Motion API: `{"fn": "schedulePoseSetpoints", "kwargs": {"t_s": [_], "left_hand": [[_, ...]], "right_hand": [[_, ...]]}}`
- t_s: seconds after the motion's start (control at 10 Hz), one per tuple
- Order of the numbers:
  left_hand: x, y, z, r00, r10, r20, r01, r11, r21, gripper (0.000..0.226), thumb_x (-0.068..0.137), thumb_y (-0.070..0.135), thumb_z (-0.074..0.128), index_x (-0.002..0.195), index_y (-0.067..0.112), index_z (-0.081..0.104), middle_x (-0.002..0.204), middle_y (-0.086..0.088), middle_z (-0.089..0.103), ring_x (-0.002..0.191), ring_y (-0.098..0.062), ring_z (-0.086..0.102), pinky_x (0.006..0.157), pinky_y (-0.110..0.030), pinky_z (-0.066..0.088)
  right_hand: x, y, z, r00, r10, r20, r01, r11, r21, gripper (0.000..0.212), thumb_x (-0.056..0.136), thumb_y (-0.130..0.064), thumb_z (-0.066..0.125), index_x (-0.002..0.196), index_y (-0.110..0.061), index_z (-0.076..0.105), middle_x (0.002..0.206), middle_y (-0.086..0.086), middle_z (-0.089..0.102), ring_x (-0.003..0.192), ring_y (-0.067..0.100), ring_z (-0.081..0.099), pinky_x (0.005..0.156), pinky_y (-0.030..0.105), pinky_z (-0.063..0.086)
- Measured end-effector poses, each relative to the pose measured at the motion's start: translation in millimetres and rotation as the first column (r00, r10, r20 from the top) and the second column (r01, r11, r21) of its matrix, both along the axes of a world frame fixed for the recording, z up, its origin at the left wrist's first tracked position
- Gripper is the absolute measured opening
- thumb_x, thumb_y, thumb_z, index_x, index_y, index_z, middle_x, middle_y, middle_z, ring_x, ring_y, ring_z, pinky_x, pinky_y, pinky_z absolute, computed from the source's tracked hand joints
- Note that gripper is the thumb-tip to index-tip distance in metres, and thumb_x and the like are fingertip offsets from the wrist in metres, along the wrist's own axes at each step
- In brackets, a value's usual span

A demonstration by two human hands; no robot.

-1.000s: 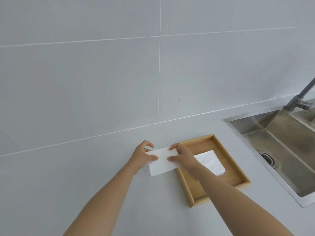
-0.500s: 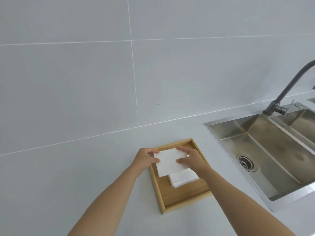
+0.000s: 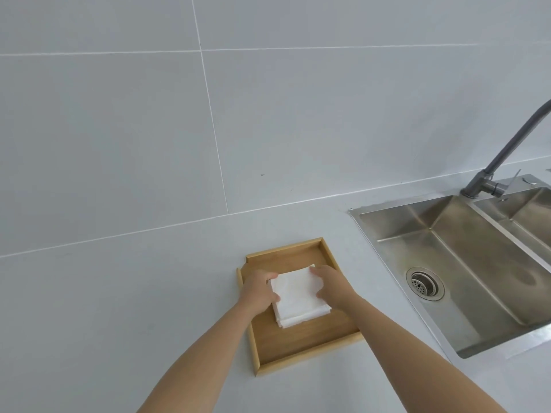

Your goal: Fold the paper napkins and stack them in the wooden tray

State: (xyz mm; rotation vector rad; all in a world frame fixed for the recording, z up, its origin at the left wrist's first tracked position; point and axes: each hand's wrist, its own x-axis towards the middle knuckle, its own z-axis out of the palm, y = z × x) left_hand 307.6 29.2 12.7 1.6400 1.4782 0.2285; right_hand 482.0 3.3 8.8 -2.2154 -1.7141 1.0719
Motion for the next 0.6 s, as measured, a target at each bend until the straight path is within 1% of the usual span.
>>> {"fn": "schedulePoseSetpoints", "kwargs": {"t_s": [0.1,0.2,0.3,0.4,0.5,0.6], "left_hand": [[4.6,-0.4,-7.4,0.996,-0.041,-0.080,0.042,0.999,0.021,0.060,0.083,0.001,0.063,0.139,0.008,0.041,0.148,-0.009,0.039,0.138,-0.024,0.035,0.113,-0.031,0.032],[6.9,0.7,-13.3,0.986,-0.077,-0.151,0.085,0.995,0.051,0.060,0.085,-0.001,0.060,0.140,0.007,0.040,0.147,-0.009,0.039,0.138,-0.024,0.035,0.113,-0.031,0.031],[9.7,0.6,-16.0,0.974,-0.109,-0.201,0.126,0.989,0.073,0.047,0.087,-0.004,0.055,0.133,0.009,0.049,0.144,-0.009,0.040,0.130,-0.022,0.042,0.106,-0.027,0.035],[8.4,-1.1,-18.4,0.940,-0.147,-0.309,0.188,0.976,0.107,0.032,0.089,-0.003,0.049,0.119,0.005,0.057,0.133,-0.008,0.042,0.096,-0.019,0.048,0.087,-0.030,0.044],[5.8,-0.8,-20.1,0.894,-0.202,-0.400,0.273,0.954,0.128,0.037,0.091,0.001,0.045,0.128,0.005,0.051,0.131,-0.007,0.040,0.098,-0.019,0.048,0.086,-0.032,0.046],[0.1,-2.0,-11.4,0.823,-0.241,-0.514,0.369,0.915,0.162,0.037,0.094,0.009,0.043,0.129,0.013,0.052,0.141,-0.008,0.033,0.133,-0.026,0.031,0.107,-0.037,0.035]], "right_hand": [[1.6,1.2,-5.5,0.997,0.050,0.061,-0.050,0.999,0.000,0.065,0.088,0.010,0.041,0.146,-0.014,0.028,0.157,-0.001,0.022,0.143,0.018,0.026,0.113,0.025,0.029],[1.8,1.7,-6.8,0.989,0.097,0.113,-0.097,0.995,-0.012,0.064,0.089,0.008,0.040,0.147,-0.014,0.025,0.157,-0.002,0.021,0.142,0.018,0.027,0.112,0.026,0.032],[0.2,2.7,-5.7,0.979,0.132,0.154,-0.128,0.991,-0.037,0.064,0.089,0.009,0.038,0.147,-0.014,0.025,0.158,-0.002,0.018,0.140,0.018,0.032,0.108,0.027,0.038],[-0.2,2.3,-5.2,0.954,0.196,0.229,-0.180,0.980,-0.091,0.061,0.089,0.009,0.038,0.145,-0.012,0.028,0.158,0.001,0.013,0.130,0.021,0.045,0.098,0.032,0.049],[1.7,3.6,-7.5,0.945,0.197,0.262,-0.173,0.978,-0.112,0.058,0.088,0.008,0.041,0.142,-0.010,0.032,0.155,0.003,0.017,0.124,0.024,0.049,0.095,0.034,0.051],[4.6,5.4,-2.4,0.930,0.151,0.336,-0.124,0.987,-0.102,0.049,0.088,0.007,0.042,0.133,-0.009,0.040,0.146,0.005,0.029,0.124,0.025,0.044,0.093,0.033,0.048]]}}
